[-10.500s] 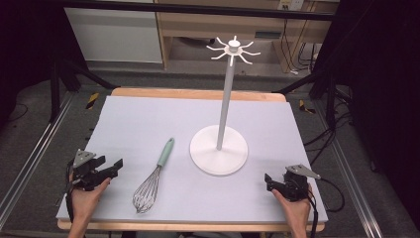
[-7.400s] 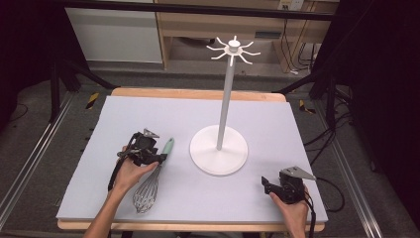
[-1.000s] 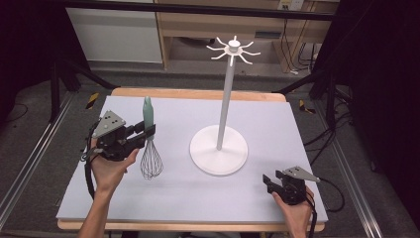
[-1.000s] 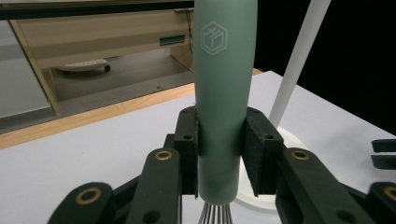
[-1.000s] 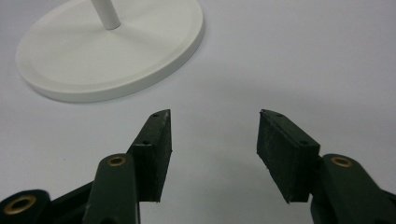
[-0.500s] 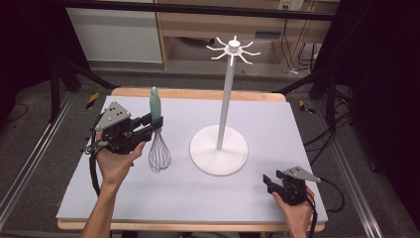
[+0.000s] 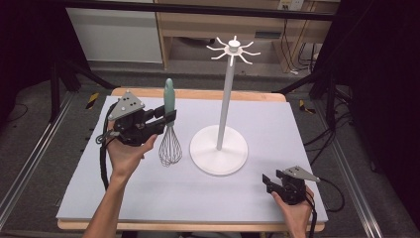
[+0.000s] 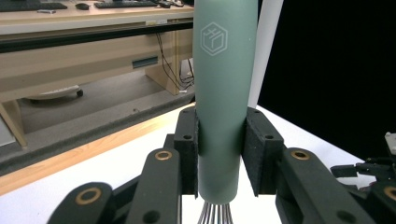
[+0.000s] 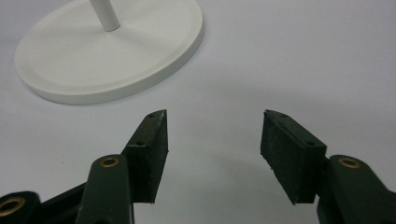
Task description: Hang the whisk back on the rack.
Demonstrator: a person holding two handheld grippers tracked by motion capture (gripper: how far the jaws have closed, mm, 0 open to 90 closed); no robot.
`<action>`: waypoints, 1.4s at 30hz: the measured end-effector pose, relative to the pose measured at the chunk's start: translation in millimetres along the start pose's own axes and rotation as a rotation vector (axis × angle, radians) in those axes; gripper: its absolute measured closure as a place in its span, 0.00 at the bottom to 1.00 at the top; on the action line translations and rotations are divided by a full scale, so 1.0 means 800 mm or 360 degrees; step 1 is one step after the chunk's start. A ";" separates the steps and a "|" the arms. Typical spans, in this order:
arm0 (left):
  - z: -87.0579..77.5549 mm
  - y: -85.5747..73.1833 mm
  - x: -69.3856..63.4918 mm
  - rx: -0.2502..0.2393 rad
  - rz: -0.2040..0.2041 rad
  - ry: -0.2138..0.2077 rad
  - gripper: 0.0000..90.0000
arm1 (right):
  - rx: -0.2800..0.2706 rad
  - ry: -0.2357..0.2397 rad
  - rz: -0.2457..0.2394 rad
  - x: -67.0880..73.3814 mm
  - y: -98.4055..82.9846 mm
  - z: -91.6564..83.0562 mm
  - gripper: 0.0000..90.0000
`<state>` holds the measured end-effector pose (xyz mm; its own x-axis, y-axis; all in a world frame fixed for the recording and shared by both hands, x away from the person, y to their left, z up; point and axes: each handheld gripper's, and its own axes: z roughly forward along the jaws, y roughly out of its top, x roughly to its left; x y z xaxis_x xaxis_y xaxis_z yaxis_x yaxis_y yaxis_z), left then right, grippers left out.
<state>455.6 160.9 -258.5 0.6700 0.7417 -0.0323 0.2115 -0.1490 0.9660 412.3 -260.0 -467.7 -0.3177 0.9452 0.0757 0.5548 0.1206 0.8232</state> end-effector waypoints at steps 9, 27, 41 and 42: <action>0.003 0.022 -0.006 -0.0049 0.0026 -0.0015 0.76 | -0.0002 -0.0006 0.0003 0.000 0.000 -0.001 0.46; 0.020 0.055 -0.025 -0.0066 0.0084 -0.0074 0.76 | -0.0007 -0.0010 0.0005 0.000 0.000 -0.001 0.45; 0.031 0.067 -0.026 -0.0058 0.0085 -0.0084 0.76 | -0.0021 -0.0017 0.0002 0.000 0.000 -0.001 0.44; 0.033 0.068 -0.026 -0.0056 0.0077 -0.0087 0.76 | -0.0022 -0.0018 -0.0001 0.000 0.000 -0.001 0.44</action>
<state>472.1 120.4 -212.3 0.7168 0.6973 0.0016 0.1533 -0.1598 0.9752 411.8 -260.5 -467.7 -0.3095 0.9484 0.0687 0.5439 0.1173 0.8309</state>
